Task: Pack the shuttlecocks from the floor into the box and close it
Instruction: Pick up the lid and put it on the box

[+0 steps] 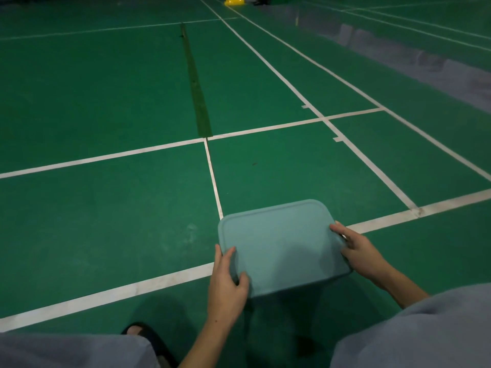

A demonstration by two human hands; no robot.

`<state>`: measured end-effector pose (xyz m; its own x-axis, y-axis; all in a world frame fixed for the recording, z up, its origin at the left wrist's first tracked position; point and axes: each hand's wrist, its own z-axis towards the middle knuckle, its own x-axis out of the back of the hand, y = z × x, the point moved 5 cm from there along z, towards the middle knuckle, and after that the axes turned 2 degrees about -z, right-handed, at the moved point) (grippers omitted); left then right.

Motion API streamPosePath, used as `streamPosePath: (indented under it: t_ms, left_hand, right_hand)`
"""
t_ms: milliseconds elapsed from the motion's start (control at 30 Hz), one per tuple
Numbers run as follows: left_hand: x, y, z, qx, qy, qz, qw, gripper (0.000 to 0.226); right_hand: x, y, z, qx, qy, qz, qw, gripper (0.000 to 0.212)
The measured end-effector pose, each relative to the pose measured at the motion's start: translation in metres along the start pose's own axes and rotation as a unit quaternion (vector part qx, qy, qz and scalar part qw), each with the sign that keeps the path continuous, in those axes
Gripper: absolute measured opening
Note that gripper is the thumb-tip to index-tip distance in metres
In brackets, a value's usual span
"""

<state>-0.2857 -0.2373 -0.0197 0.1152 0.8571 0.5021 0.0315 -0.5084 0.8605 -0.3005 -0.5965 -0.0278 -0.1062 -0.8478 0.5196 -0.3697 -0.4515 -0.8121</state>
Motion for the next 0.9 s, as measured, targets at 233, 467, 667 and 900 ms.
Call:
streamPosePath:
  t_ms: [233, 467, 667, 900]
  left_hand:
    - [0.002, 0.001, 0.013, -0.003, -0.018, 0.083, 0.996, 0.072]
    - [-0.021, 0.029, 0.045, -0.11, -0.015, 0.326, 0.939, 0.078]
    - [-0.042, 0.019, 0.045, -0.116, -0.028, 0.406, 0.906, 0.076]
    - [-0.047, 0.015, 0.047, -0.124, -0.015, 0.402, 0.907, 0.076]
  right_hand:
    - [0.003, -0.007, 0.009, 0.004, 0.019, -0.071, 0.997, 0.061]
    - [-0.026, -0.038, 0.026, 0.096, 0.001, -0.38, 0.92, 0.069]
    - [-0.051, -0.04, 0.024, 0.099, 0.033, -0.465, 0.879, 0.067]
    - [-0.056, -0.043, 0.024, 0.099, 0.034, -0.49, 0.865, 0.067]
